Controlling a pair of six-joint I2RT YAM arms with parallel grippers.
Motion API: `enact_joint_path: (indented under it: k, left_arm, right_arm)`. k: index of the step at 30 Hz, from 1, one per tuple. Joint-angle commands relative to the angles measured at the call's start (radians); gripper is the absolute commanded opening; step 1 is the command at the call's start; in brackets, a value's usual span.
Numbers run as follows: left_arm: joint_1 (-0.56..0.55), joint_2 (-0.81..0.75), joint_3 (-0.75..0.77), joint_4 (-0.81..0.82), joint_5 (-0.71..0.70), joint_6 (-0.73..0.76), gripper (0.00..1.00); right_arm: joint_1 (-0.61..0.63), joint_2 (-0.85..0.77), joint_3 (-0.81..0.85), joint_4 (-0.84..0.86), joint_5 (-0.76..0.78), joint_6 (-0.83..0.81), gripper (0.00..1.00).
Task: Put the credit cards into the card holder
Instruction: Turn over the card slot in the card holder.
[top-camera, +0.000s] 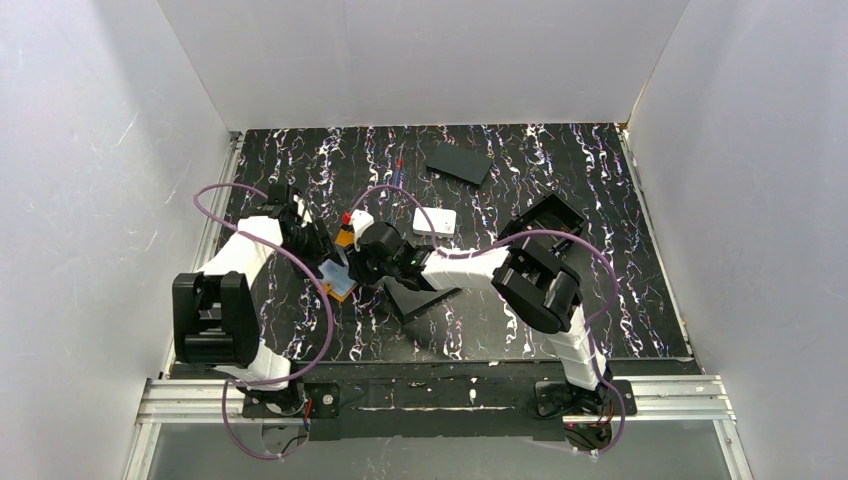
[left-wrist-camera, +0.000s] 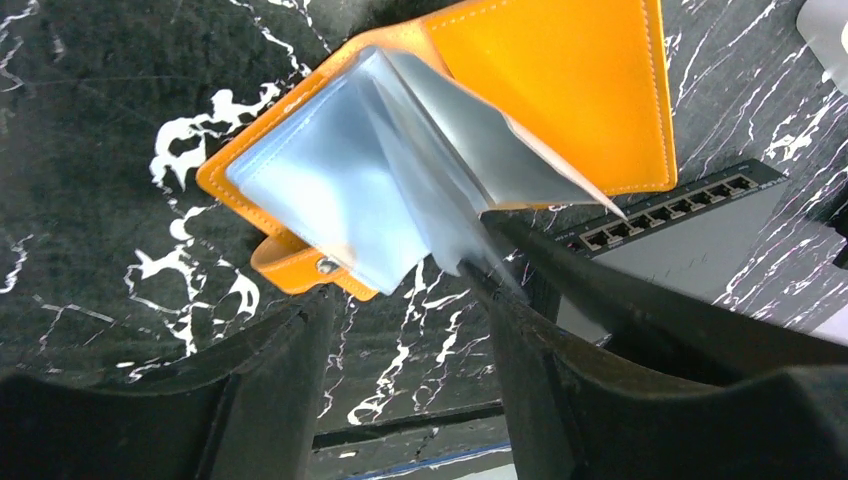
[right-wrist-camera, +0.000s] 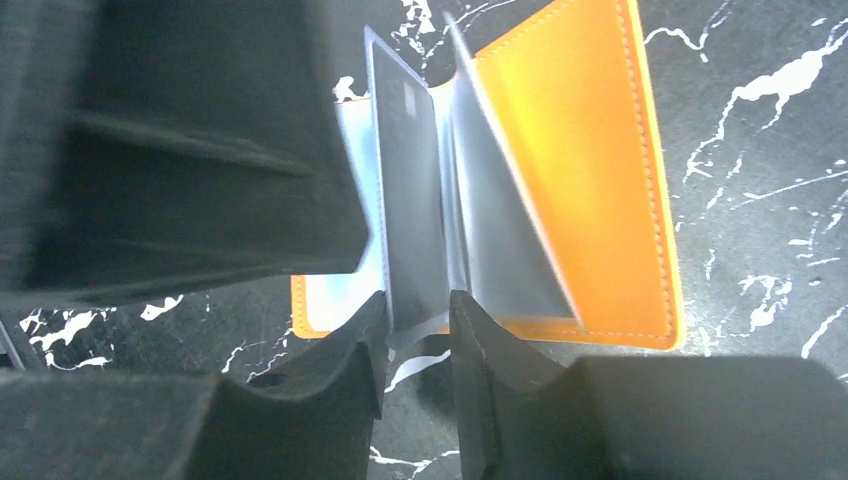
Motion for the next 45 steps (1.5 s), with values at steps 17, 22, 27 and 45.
enact_joint_path:
  k: [17, 22, 27, 45]
  left_arm:
    - [-0.002, -0.176, 0.003, -0.108, -0.076, 0.068, 0.59]
    - [-0.001, -0.185, -0.001, -0.109, -0.068, 0.068, 0.60]
    - [-0.002, -0.204, 0.002, -0.115, -0.069, 0.068, 0.60]
    - [-0.002, -0.267, 0.043, -0.138, -0.018, 0.062, 0.64]
  right_arm:
    - [-0.079, -0.017, 0.069, -0.013, -0.101, 0.060, 0.55]
    - [-0.092, -0.009, 0.077, -0.005, -0.141, 0.082, 0.58]
    - [-0.103, -0.012, 0.078, 0.007, -0.170, 0.103, 0.59]
    - [-0.090, -0.072, 0.091, -0.128, -0.114, -0.041, 0.78]
